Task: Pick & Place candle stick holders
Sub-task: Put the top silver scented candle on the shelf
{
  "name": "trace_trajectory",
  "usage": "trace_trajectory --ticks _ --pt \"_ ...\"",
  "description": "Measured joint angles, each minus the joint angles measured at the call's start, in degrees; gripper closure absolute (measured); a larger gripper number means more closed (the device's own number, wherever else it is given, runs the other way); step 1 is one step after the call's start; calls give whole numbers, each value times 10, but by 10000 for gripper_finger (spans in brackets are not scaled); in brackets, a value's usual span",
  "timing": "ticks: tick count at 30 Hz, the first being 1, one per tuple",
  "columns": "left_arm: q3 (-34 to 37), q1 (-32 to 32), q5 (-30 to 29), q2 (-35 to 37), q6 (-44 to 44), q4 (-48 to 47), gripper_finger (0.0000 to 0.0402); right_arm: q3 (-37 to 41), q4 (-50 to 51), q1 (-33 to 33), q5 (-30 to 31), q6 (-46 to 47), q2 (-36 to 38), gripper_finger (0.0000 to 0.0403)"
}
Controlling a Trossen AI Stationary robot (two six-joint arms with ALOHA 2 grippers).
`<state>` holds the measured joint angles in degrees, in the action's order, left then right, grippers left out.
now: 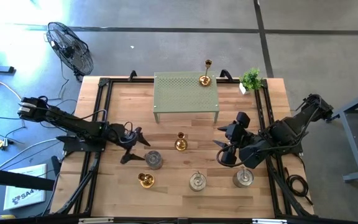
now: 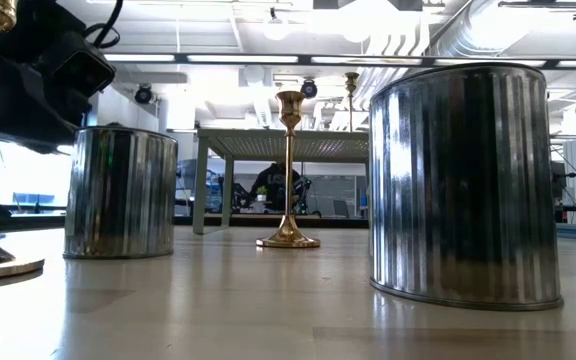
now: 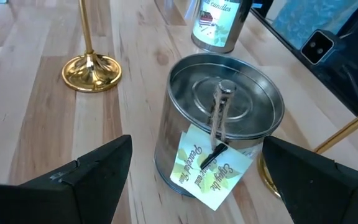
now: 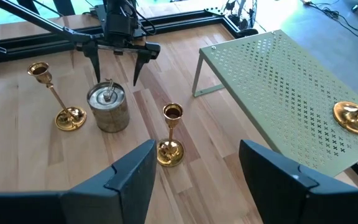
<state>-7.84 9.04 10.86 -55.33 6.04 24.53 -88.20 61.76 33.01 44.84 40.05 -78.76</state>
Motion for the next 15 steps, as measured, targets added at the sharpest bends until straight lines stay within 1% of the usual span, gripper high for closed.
trace_trajectory --ticks 3,15 --pt "0 0 -9 0 0 0 48 0 0 0 0 0 0 179" --pt "0 0 -10 0 17 0 48 0 0 0 0 -1 0 179"
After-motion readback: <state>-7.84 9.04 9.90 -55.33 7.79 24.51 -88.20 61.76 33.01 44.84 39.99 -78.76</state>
